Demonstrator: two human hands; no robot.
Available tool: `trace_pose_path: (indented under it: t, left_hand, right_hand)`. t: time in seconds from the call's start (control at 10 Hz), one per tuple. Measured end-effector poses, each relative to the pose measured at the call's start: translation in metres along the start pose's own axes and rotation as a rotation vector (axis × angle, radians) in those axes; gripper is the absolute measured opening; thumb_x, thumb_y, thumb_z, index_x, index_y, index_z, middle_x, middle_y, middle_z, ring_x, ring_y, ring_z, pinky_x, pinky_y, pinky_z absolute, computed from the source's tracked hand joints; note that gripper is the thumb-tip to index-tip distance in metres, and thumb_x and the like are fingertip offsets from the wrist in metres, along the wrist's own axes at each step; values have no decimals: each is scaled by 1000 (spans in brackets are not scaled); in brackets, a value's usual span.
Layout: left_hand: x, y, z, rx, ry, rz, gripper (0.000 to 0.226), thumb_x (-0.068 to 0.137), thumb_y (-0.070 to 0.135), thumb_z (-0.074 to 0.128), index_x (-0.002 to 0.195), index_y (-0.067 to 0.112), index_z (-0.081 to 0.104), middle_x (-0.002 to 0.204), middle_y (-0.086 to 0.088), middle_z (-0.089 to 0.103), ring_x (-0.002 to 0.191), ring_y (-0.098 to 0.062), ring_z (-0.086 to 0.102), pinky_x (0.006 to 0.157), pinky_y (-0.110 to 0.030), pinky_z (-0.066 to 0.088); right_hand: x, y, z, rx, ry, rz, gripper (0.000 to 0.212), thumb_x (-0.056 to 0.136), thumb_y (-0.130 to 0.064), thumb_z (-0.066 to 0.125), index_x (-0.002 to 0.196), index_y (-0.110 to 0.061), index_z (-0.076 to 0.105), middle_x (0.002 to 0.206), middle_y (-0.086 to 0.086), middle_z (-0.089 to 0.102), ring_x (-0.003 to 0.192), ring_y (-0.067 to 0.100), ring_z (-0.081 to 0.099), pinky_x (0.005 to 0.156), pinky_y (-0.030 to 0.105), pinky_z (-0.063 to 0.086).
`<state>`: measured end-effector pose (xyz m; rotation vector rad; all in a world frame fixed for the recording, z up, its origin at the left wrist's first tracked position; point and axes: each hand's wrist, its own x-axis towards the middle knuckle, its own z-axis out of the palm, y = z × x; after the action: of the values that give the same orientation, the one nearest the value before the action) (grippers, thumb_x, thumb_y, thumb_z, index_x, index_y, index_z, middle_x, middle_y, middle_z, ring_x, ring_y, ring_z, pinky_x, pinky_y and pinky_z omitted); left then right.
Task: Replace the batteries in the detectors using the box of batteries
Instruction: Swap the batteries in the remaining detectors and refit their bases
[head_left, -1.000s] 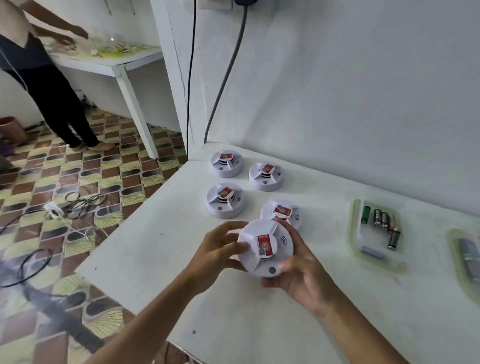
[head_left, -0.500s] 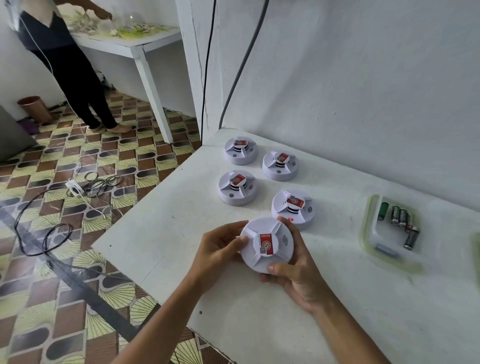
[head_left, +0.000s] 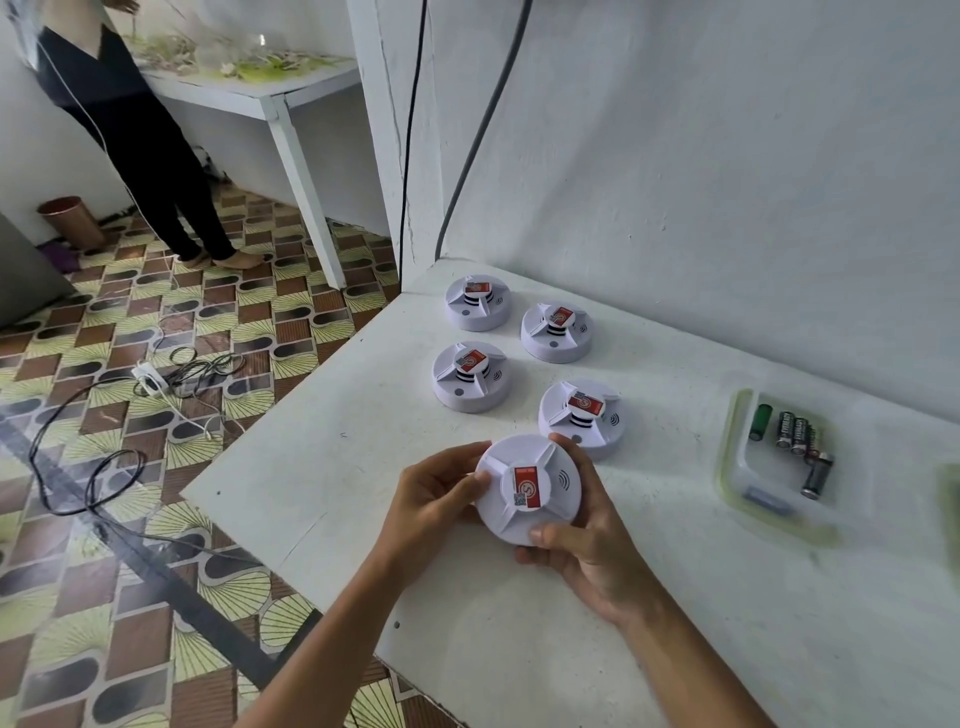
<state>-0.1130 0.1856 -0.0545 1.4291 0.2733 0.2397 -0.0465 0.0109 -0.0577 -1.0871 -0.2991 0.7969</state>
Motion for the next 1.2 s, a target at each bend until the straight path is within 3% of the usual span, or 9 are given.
trace_pose_path:
  t: [0.4, 0.5, 0.6, 1.0, 1.2]
  left_hand:
    - [-1, -1, 0, 28, 10, 4, 36, 86, 19, 62, 120, 8, 66, 110, -6, 74, 102, -28, 69, 82, -43, 59]
    - [-1, -1, 0, 16, 13, 0, 36, 86, 19, 61, 120, 8, 66, 111, -8, 73, 103, -29, 69, 83, -45, 58]
    - [0, -1, 0, 16, 19, -5, 35, 86, 19, 61, 119, 9, 66, 110, -8, 73, 103, -29, 69, 83, -43, 58]
    - [1, -2, 0, 26, 24, -14, 39, 85, 20, 62, 121, 7, 65, 112, -9, 72, 105, -31, 68, 86, -48, 57]
    - [1, -2, 1, 33, 26, -10, 39, 85, 19, 61, 121, 6, 65, 112, -9, 72, 105, -30, 68, 86, -46, 58]
  right_hand:
    - [-1, -2, 2, 20, 11, 0, 79, 67, 7, 64, 129, -39, 49, 117, 7, 62, 97, 27, 64, 61, 39, 55]
    - [-2, -6, 4, 137, -27, 19, 73, 65, -11, 79, 129, -36, 51, 115, 7, 65, 96, 28, 65, 62, 41, 55]
    - [-1, -8, 3, 228, -58, 51, 84, 54, -29, 89, 130, -33, 52, 117, 11, 65, 95, 30, 65, 61, 41, 54]
    - [1, -7, 2, 225, -59, 66, 86, 57, -25, 87, 134, -31, 49, 123, 17, 60, 99, 34, 63, 62, 42, 53]
    - [1, -5, -1, 226, -53, 62, 75, 64, -16, 74, 133, -32, 51, 123, 15, 60, 100, 33, 63, 64, 43, 53]
